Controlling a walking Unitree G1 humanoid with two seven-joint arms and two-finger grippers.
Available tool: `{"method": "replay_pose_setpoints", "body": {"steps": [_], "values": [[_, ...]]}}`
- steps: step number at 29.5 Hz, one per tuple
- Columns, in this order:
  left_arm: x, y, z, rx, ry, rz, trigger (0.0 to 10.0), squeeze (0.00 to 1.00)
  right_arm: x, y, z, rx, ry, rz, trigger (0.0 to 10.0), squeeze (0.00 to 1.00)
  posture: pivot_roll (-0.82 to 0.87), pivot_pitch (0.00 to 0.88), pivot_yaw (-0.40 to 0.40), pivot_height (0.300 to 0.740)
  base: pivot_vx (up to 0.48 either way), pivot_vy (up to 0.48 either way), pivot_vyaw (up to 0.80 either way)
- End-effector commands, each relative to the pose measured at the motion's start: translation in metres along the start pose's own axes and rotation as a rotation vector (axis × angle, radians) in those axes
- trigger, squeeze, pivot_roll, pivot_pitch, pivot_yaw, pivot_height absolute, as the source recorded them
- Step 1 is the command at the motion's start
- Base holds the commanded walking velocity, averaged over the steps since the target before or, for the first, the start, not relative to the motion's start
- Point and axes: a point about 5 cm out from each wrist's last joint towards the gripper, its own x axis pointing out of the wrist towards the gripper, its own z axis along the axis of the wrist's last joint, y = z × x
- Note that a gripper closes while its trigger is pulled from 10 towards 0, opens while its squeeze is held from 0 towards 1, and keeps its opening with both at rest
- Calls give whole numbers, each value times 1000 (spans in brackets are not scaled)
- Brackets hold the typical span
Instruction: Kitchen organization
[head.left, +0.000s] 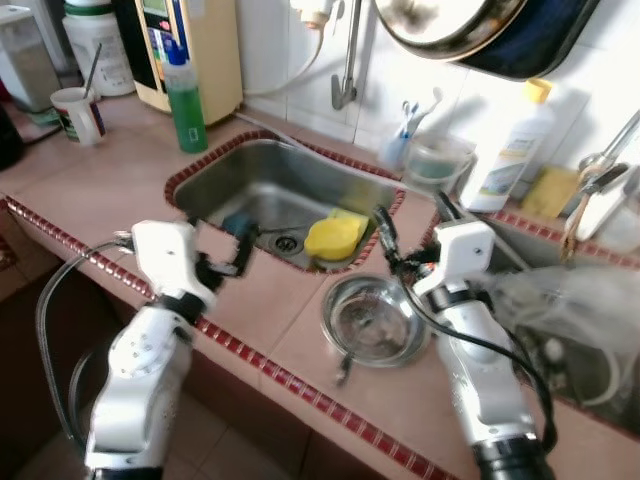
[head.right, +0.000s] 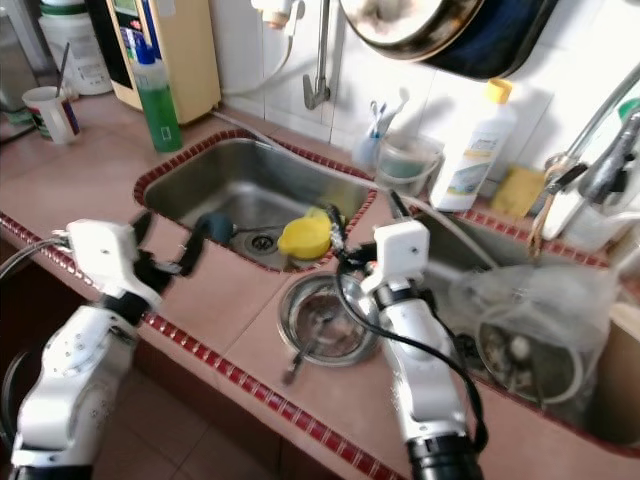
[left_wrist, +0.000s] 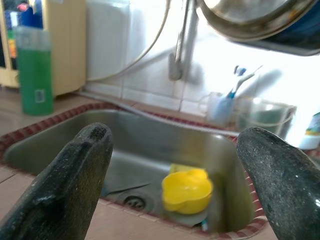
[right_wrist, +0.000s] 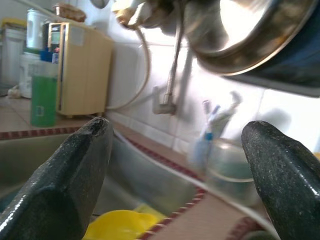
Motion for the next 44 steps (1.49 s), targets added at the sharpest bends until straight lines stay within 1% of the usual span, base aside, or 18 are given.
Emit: {"method": "replay_pose_setpoints", "body": {"steps": [1,5,15,21,24,25,28,29,31,33,37,42,44], "values": [[-2,4,2,-3,-10,9,10000,0,3,6,5,11,-20,19,10000,0,37,14,-63,740,0,0,0],[-3,3,1,-16,-3,3,10000,0,-1,6,2,20,3,22,10000,0,34,14,-64,740,0,0,0],[-3,1,-2,-39,14,-4,10000,0,-4,4,0,22,28,6,10000,0,22,26,-62,740,0,0,-777],[-3,0,-3,-33,24,-11,10000,0,-5,3,2,10,22,2,10000,0,21,29,-62,740,0,0,-740],[-4,-2,-3,-11,47,-30,10000,0,-5,2,1,8,30,1,10000,0,21,34,-63,740,0,0,0],[-7,-3,-4,11,57,-54,10000,0,-6,2,2,3,22,5,10000,0,21,35,-63,740,0,0,0],[-12,-3,-6,35,74,-83,10000,0,-7,3,2,2,23,6,10000,0,21,43,-61,740,0,0,0],[-17,-3,-8,50,91,-102,10000,0,-8,3,1,1,28,7,10000,0,24,50,-63,740,0,0,0],[-20,-4,-9,49,104,-112,10000,0,-8,3,1,-2,32,7,10000,0,24,54,-64,740,0,0,0],[-24,-8,-8,44,117,-154,10000,0,-9,3,0,-4,36,8,10000,0,24,54,-64,740,0,0,0],[-35,-17,-4,68,144,-246,10000,0,-10,2,0,-5,42,9,10000,0,32,66,-62,740,0,0,0],[-45,-16,-7,71,169,-267,10000,0,-11,3,-1,-4,44,11,10000,0,39,70,-59,740,0,0,0],[-47,-13,-11,43,183,-239,10000,0,-10,3,-1,-2,44,11,10000,0,40,71,-57,740,0,0,0]]}}
